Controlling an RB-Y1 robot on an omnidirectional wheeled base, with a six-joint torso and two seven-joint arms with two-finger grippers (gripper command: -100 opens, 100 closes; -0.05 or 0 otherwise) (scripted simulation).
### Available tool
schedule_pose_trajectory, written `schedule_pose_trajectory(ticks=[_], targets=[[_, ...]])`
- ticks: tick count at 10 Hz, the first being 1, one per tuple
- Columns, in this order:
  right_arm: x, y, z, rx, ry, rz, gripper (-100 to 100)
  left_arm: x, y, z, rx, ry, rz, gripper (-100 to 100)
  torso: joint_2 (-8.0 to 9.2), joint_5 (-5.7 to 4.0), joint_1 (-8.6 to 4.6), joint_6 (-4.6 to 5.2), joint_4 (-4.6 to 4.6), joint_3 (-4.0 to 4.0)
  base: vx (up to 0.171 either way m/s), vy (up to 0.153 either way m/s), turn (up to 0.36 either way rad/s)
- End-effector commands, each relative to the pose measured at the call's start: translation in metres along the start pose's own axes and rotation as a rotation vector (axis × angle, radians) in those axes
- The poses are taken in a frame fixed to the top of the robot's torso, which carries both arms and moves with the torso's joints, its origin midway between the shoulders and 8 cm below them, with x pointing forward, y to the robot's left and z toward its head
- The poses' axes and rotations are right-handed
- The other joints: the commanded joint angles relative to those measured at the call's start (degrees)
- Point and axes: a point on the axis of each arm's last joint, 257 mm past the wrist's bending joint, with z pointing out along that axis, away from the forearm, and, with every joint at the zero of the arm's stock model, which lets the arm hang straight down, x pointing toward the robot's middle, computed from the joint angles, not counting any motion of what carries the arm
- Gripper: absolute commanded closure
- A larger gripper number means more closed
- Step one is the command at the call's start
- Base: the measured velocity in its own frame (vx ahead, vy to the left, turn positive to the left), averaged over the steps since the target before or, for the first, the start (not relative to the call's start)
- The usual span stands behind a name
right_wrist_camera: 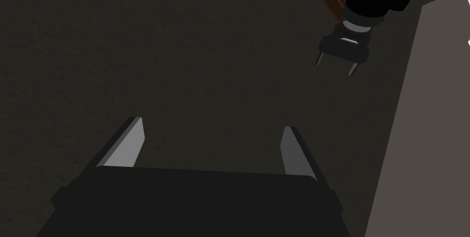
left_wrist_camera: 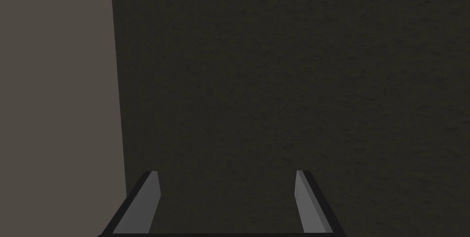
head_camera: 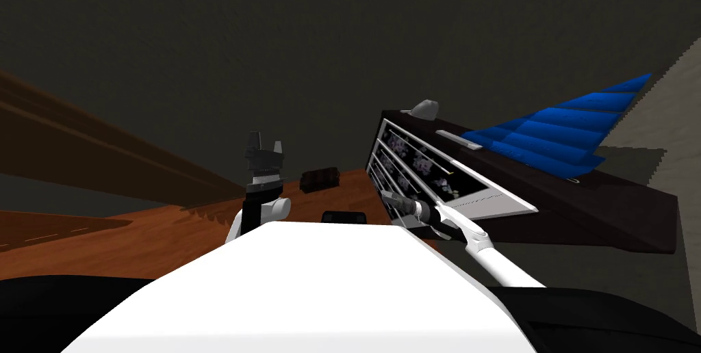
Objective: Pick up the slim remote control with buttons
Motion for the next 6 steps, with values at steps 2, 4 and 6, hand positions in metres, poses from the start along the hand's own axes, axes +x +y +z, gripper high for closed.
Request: schedule_pose_trajectory(ticks=[2,4,6], targets=[[0.01,-0.016,-0.021,0.047,0.102,0.001,-100,0.0,0.0,0.0,0.0,0.0,0.0,0,-0.02,-0.02,-0.09,0.01,0.0,-0.01,-0.02,0.054,0.062],[0.009,-0.02,-0.031,0.073,0.138,-0.009,-100,0.0,0.0,0.0,0.0,0.0,0.0,0,0.0,0.0,-0.02,0.01,0.0,0.0,-0.012,0.051,0.034],[0.014,-0.036,-0.057,0.131,0.228,-0.008,-100,0.0,0.0,0.0,0.0,0.0,0.0,0,-0.07,-0.01,-0.02,-0.03,-0.02,-0.04,-0.007,0.069,0.114]])
